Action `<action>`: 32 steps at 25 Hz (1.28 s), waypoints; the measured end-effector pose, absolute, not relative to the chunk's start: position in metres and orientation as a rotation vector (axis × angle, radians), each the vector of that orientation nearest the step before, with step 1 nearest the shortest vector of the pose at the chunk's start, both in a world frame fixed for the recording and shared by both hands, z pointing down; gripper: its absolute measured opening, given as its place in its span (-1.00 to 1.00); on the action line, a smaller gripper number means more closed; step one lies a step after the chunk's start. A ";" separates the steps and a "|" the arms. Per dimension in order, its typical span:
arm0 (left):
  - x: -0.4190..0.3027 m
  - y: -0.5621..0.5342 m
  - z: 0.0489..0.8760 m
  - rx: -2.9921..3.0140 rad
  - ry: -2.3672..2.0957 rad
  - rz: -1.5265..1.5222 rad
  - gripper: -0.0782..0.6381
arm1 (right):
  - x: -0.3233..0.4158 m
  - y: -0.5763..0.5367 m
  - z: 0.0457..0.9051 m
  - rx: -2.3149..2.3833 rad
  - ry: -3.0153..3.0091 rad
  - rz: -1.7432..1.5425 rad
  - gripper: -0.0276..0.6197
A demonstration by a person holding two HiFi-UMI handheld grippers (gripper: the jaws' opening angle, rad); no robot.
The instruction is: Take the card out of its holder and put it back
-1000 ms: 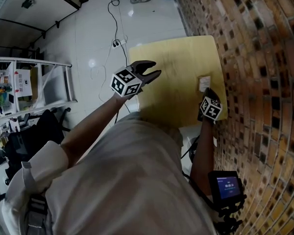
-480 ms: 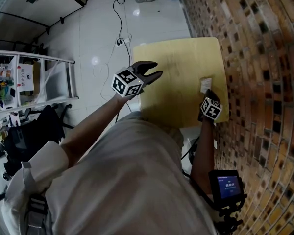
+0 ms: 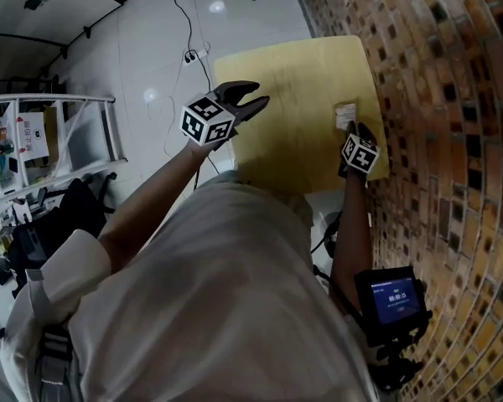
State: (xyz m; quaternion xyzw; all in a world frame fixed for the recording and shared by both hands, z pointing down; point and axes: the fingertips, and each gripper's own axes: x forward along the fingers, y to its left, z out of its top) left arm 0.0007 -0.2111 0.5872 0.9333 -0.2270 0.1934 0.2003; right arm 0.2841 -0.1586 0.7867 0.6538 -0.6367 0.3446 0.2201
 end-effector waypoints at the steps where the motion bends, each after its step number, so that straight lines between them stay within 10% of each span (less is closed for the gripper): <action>1: 0.004 -0.211 0.588 2.611 -0.626 0.534 -0.26 | 0.288 -0.159 0.779 1.832 -1.770 0.937 -0.50; 32: -0.031 -0.178 0.574 2.759 -0.226 0.372 -0.26 | 0.163 -0.062 0.561 2.094 -1.823 0.588 -0.47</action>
